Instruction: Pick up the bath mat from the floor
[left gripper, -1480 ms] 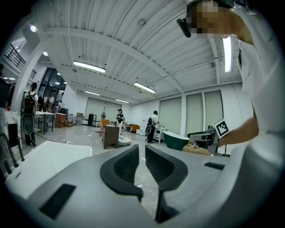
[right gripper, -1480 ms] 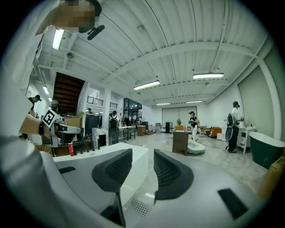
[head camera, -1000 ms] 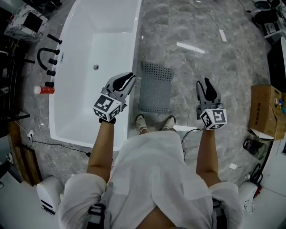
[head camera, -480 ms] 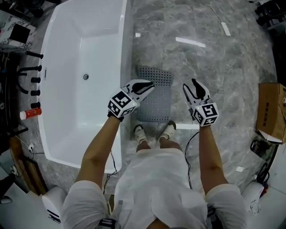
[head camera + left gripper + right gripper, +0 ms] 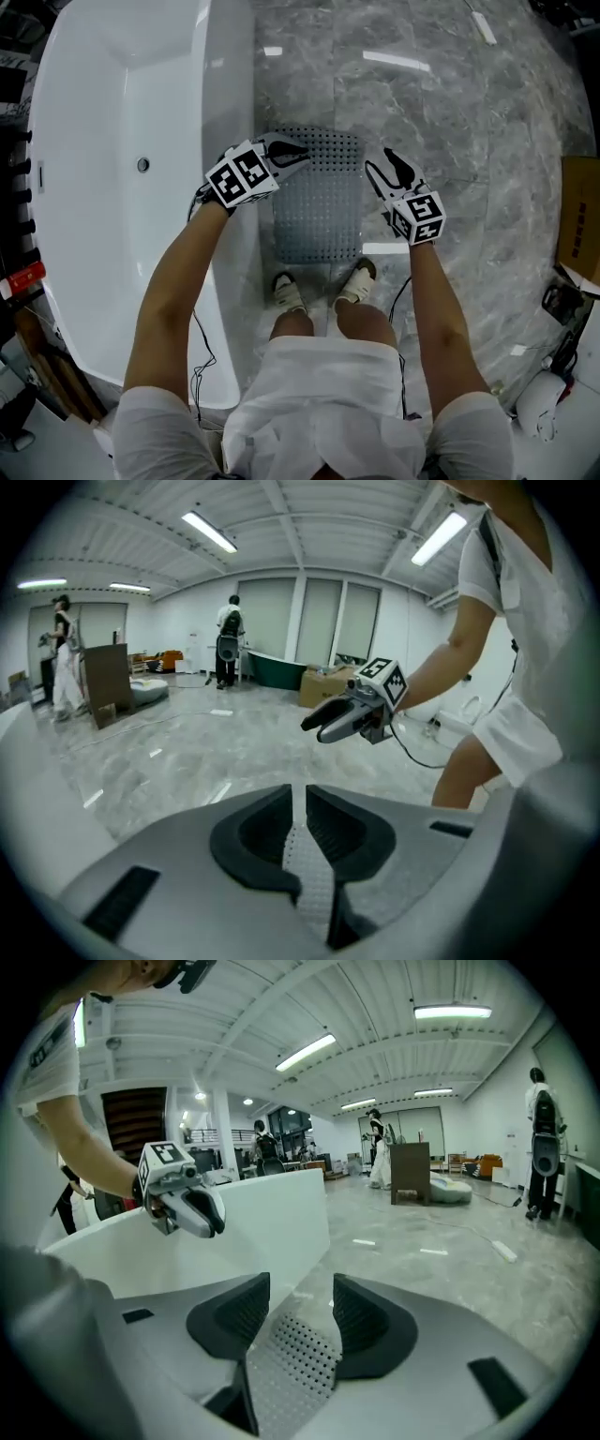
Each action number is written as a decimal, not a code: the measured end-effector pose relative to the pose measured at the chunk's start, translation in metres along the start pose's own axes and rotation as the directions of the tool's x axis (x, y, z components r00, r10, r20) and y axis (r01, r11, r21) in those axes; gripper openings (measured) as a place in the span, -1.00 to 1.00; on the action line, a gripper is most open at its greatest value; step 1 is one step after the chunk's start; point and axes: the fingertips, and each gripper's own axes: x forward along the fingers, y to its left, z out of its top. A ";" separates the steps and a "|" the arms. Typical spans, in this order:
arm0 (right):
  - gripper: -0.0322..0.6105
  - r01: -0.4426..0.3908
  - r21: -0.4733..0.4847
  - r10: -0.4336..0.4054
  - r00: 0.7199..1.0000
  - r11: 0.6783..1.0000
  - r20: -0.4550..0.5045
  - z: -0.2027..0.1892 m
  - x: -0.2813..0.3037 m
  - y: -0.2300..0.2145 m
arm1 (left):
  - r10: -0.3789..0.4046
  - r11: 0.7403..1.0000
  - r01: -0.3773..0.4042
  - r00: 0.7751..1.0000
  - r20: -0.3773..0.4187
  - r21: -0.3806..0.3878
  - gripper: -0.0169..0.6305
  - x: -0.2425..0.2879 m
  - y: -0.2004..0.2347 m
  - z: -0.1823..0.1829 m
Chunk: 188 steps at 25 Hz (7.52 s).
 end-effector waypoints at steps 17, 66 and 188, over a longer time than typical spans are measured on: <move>-0.07 0.086 0.129 -0.004 0.849 0.988 -0.529 -0.272 0.156 -0.093 | -0.222 0.940 0.335 0.747 -0.627 0.066 -0.69 0.038 0.025 -0.128; -0.80 -0.164 0.154 0.225 0.752 0.974 -0.619 -0.308 0.199 -0.030 | -0.284 0.910 0.414 0.677 -0.680 0.032 -0.73 0.036 0.019 -0.144; -0.82 0.285 -0.234 -0.127 0.843 0.930 0.522 0.396 -0.447 0.143 | -0.004 0.946 -0.136 0.902 -0.432 -0.293 -0.81 -0.208 -0.275 0.254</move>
